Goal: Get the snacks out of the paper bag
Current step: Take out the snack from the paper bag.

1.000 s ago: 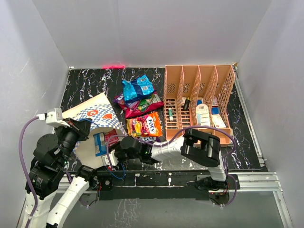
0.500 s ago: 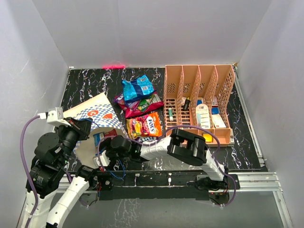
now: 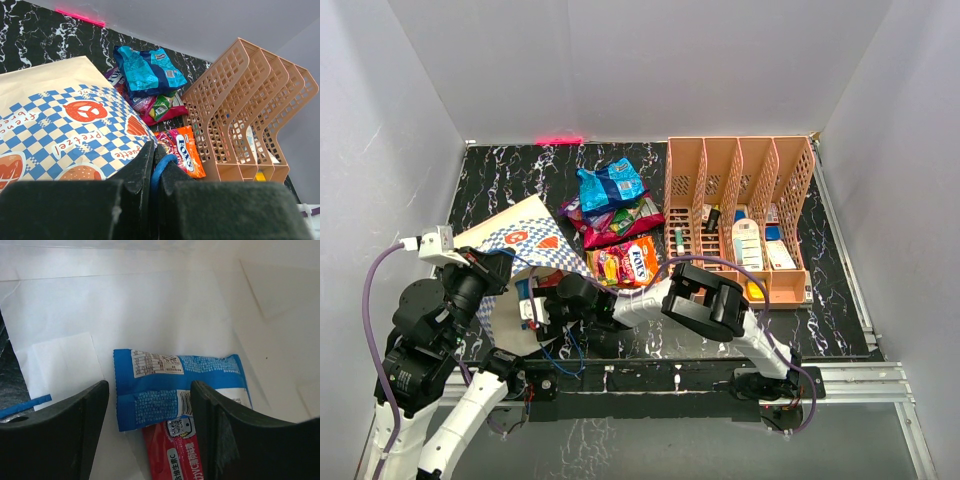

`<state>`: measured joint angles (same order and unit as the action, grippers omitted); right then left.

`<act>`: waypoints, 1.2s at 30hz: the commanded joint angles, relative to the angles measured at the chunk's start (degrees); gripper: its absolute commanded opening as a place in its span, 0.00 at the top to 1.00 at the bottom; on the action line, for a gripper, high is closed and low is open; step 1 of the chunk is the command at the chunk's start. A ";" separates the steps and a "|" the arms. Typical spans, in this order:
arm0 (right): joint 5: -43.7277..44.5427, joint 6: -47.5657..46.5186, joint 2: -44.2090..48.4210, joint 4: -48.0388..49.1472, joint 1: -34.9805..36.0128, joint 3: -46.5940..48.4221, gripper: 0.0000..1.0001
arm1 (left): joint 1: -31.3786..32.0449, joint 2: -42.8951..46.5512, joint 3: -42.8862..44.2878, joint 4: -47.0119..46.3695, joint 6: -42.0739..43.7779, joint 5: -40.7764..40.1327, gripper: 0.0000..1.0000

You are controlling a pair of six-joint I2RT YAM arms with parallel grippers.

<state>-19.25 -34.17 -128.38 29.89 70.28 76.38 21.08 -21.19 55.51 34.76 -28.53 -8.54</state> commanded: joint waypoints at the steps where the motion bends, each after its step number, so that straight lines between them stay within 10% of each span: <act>1: 1.38 8.43 -1.52 1.03 -0.60 0.50 0.32 | -0.24 -0.65 1.18 -1.68 0.36 0.29 1.00; 20: 2.37 6.13 2.86 -7.63 -0.44 3.47 0.88 | -0.23 -0.69 1.44 -1.37 0.06 0.11 1.00; 36: -1.97 3.05 23.67 -4.00 4.50 -13.07 0.93 | -0.20 -0.60 0.77 -1.56 -0.74 -1.32 1.00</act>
<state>-18.79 -30.61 -111.55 22.20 73.84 68.66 21.08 -21.34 55.51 34.76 -28.99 -8.82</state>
